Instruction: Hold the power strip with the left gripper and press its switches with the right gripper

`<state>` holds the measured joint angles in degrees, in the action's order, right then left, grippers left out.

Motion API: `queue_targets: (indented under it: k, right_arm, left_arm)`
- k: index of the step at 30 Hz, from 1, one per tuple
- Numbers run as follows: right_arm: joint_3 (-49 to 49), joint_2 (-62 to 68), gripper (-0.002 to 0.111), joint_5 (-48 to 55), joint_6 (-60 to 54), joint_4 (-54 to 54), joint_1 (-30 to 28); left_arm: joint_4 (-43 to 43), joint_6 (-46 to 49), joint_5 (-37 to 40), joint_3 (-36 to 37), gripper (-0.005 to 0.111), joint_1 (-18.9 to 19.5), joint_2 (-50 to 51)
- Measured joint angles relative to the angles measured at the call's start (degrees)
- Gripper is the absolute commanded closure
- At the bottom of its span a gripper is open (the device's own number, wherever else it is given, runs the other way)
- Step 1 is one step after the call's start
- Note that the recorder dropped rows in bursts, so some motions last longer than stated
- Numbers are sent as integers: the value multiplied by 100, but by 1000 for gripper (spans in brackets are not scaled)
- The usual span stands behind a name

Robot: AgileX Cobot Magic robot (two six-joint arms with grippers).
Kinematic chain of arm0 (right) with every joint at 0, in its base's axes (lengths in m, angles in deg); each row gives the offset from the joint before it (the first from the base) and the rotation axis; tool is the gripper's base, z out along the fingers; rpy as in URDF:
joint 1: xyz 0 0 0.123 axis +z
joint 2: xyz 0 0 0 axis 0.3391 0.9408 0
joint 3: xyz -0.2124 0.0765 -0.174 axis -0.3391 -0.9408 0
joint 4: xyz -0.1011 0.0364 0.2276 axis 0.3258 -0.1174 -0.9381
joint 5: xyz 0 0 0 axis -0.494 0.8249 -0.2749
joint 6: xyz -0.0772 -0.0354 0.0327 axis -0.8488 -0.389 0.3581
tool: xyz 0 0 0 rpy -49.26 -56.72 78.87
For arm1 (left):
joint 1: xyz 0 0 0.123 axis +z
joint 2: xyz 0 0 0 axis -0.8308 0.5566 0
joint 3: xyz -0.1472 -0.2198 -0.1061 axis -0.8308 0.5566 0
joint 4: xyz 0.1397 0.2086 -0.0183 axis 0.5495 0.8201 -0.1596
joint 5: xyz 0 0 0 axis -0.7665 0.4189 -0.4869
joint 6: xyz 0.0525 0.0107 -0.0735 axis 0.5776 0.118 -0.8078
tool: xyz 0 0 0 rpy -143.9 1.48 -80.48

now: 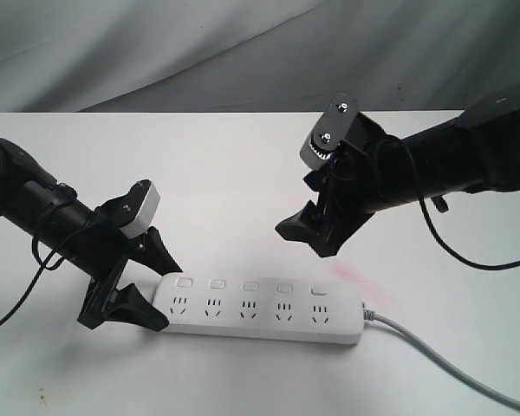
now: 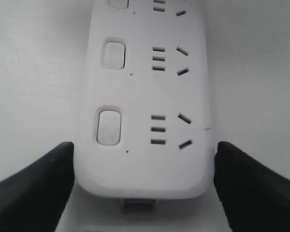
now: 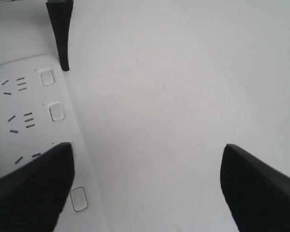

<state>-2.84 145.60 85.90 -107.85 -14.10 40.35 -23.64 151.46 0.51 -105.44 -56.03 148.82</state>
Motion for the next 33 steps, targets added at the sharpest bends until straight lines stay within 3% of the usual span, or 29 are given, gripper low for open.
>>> queue_targets:
  k: [8,33]
  right_arm:
    - [-414,-11,33,-89,39,183,-357]
    - [-490,759,33,-278,-29,164,-360]
  left_arm:
    - [0,0,0,0,59,0,0]
    - [0,0,0,0,59,0,0]
